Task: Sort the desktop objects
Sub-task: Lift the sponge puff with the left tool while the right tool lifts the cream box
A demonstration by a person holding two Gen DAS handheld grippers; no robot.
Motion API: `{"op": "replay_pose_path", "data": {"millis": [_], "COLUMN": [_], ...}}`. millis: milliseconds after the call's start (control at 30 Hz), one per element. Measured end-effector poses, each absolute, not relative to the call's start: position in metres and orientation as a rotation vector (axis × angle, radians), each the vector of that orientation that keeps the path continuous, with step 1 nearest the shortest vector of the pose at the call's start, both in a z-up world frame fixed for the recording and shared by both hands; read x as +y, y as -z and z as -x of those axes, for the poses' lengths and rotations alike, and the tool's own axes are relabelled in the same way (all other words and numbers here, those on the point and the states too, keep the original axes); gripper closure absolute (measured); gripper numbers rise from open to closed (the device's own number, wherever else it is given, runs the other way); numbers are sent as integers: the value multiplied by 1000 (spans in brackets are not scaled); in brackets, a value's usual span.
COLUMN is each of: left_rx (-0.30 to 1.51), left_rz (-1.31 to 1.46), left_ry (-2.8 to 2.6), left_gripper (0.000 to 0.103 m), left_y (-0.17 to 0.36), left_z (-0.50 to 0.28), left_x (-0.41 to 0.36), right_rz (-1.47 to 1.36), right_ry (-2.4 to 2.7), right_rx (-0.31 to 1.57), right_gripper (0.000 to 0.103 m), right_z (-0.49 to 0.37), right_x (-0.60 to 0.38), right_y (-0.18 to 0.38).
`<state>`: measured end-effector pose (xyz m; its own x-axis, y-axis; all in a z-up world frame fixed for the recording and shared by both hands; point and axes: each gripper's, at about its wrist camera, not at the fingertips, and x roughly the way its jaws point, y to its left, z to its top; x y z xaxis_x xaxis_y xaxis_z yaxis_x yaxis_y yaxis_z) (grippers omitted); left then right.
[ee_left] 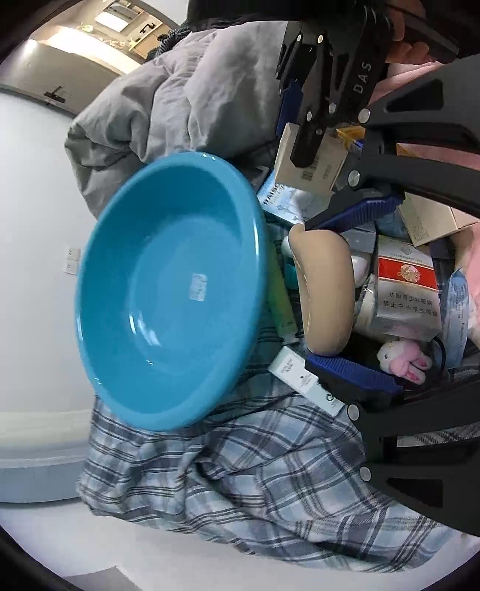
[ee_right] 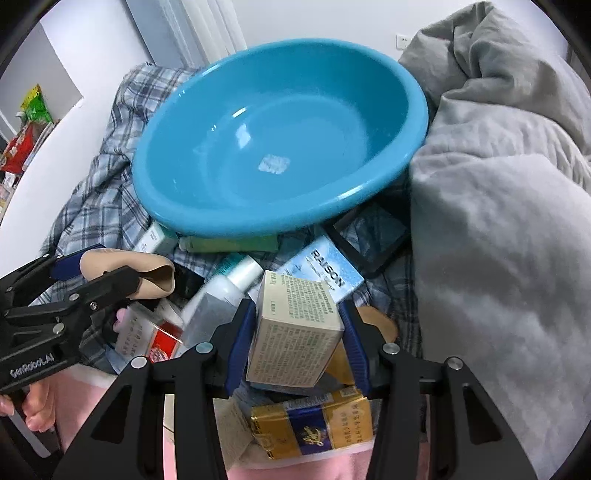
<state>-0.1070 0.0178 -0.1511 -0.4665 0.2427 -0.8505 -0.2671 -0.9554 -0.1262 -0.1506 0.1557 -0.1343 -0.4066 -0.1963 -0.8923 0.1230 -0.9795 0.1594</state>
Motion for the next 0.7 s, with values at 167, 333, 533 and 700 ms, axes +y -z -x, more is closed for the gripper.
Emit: {"op": "replay_pose_path", "data": {"millis": [167,333,533,700], "left_rx": [69,40,-7,-33], "left_rz": [1408,1370,1286,1185], "left_ry": [-2445,-2451,-2497,-2525], "left_gripper": [35,35,35,35], "left_y": [149,141,123,106], "left_z": [101,98,93,86], "left_x": [27,27,18,14], "right_rz": [-1558,-1522,-1500,-1455], "right_ry": [2508,2520,2547,2573], "right_rx": [-43,-34,-48,-57], "right_gripper": [57,57,58,58], "right_z": [146,141,140,138], "right_x": [149,148,152,153], "right_y": [122,111,106,98]}}
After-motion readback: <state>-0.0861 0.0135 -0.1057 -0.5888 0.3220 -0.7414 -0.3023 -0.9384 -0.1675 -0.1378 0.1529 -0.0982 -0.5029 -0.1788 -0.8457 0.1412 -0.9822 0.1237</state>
